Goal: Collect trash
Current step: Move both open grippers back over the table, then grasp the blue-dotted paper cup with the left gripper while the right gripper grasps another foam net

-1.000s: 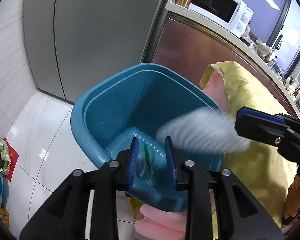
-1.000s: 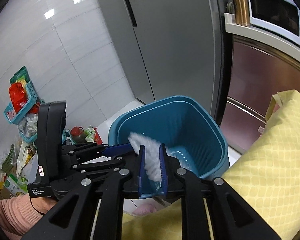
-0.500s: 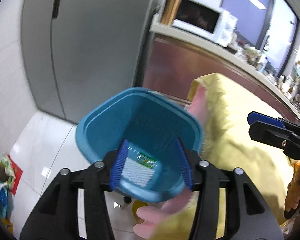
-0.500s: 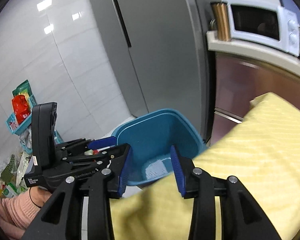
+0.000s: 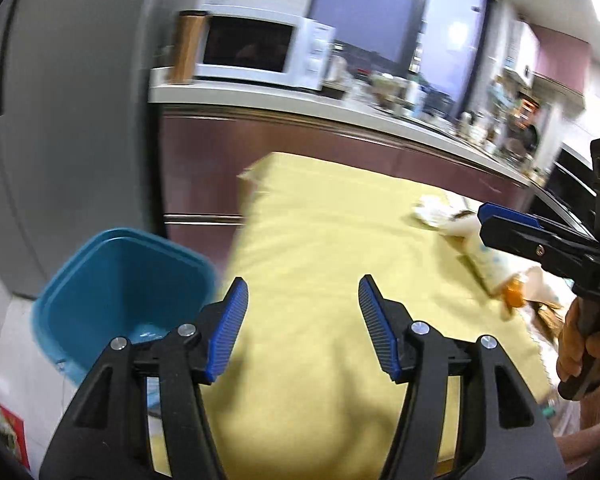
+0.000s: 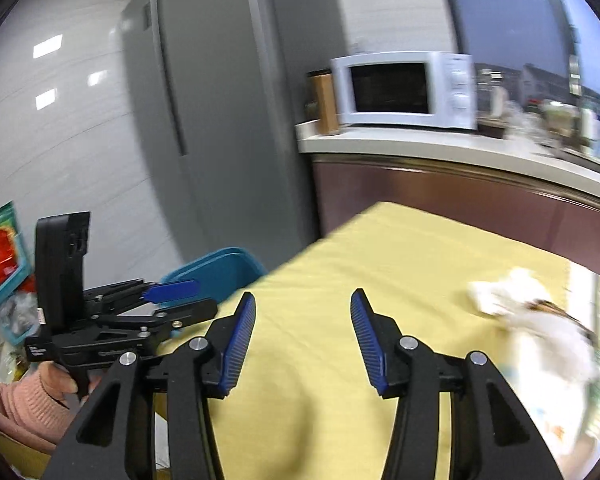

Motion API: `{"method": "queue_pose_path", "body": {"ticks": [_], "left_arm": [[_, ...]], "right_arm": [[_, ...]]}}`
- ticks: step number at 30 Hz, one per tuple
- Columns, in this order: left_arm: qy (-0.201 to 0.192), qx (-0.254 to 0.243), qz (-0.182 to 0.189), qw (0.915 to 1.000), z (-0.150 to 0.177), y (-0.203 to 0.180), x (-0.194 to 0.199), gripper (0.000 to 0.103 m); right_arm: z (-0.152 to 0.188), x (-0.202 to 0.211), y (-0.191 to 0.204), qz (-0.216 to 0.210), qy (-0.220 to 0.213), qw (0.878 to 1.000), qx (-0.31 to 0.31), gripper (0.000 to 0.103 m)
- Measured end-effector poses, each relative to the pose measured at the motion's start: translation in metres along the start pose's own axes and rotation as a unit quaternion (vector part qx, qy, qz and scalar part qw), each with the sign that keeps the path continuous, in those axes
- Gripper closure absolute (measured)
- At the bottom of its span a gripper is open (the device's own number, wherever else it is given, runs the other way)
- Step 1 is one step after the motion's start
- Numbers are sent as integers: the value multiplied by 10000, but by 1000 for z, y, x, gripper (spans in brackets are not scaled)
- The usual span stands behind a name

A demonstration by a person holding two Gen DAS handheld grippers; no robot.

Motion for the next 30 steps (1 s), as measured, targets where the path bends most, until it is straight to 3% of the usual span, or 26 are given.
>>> {"method": "queue_pose_path", "body": {"ticks": [7,13,21,30], "left_arm": [[252,-290,730,9966,11,-72,-27,46],[408,-583,1248,9896,20,-130,-42,43],[484,-836,1606,9823,11,-178,-70,41],[899,-727,2039,9721,11,-222,-108,39]], "right_arm": [[13,59,-75,1067,-221,9933,-393,55],[27,88,-123,1688,-264,9834,-615,54],[26,74,-139,1719,-86,9848,-223,54],[24,43,-147,1742,350,9836,320,54]]}}
Point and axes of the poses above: each gripper's, at about its wrist camera, not at the fingertips, and x roughly against the way its jaws point, y to its left, z to its underside, the point moved 7 cm from there along -x, roughly the way its jaws point, and after that the axes turned 12 degrees about -y, right-handed, at the moved point
